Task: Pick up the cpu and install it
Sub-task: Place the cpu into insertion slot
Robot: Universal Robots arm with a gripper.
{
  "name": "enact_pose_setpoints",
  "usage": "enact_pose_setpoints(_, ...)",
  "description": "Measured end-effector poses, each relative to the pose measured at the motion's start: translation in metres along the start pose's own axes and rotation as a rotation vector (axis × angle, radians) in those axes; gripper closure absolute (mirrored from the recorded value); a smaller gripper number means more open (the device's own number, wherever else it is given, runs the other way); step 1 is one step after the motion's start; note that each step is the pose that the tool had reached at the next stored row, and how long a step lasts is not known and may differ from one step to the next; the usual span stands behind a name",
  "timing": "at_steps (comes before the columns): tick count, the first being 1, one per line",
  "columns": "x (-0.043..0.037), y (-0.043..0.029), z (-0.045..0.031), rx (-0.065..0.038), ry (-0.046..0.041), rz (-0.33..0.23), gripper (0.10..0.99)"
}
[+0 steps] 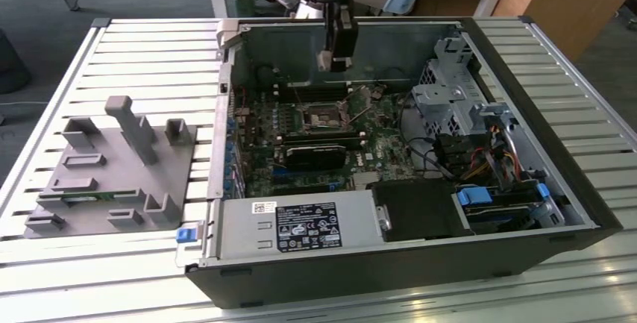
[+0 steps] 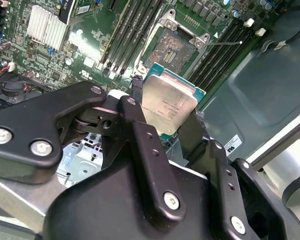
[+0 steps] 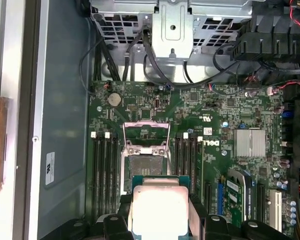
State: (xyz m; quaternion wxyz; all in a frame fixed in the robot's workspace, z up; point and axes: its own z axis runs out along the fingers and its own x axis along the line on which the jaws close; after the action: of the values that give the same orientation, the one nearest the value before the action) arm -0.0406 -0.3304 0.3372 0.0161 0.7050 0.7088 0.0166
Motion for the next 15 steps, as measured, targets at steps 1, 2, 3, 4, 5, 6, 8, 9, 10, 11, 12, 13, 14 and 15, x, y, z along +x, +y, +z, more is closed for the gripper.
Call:
enact_pose_setpoints(1,0.0,0.0,0.0005,0.0,0.0,0.0,0.553)
enact_pose_setpoints(2,0.0,-0.0001,0.0012,0.0,0.0,0.0,0.553)
enact_pose_setpoints(3,0.0,-0.0001,0.0022,0.0,0.0001,0.0,0.553)
enact_pose_setpoints(4,0.0,-0.0002,0.0038,0.0,0.0001,0.0,0.553)
enact_pose_setpoints(5,0.0,-0.0003,0.0055,0.0,0.0001,0.0,0.553)
enact_pose_setpoints(6,0.0003,-0.0004,0.0073,0.0,0.0001,0.0,0.553)
enact_pose_setpoints(8,0.0017,-0.0005,0.011,0.0,-0.0001,0.0,0.553)
enact_pose_setpoints(9,0.0024,-0.0006,0.0128,0.0,0.0,-0.001,0.553)
enact_pose_setpoints(10,0.003,-0.0007,0.0147,0.0,0.0002,-0.001,0.553)
enact_pose_setpoints(11,0.0035,-0.0008,0.0165,0.0,0.0003,-0.003,0.553)
enact_pose_setpoints(12,0.0039,-0.0008,0.0183,0.0,0.0003,-0.006,0.553)
enact_pose_setpoints(13,0.0042,-0.0009,0.0201,0.0,0.0005,-0.009,0.553)
enact_pose_setpoints(14,0.0044,-0.0009,0.0219,0.0,0.0005,-0.012,0.553)
enact_pose_setpoints(15,0.0045,-0.001,0.0237,0.0,0.0006,-0.014,0.553)
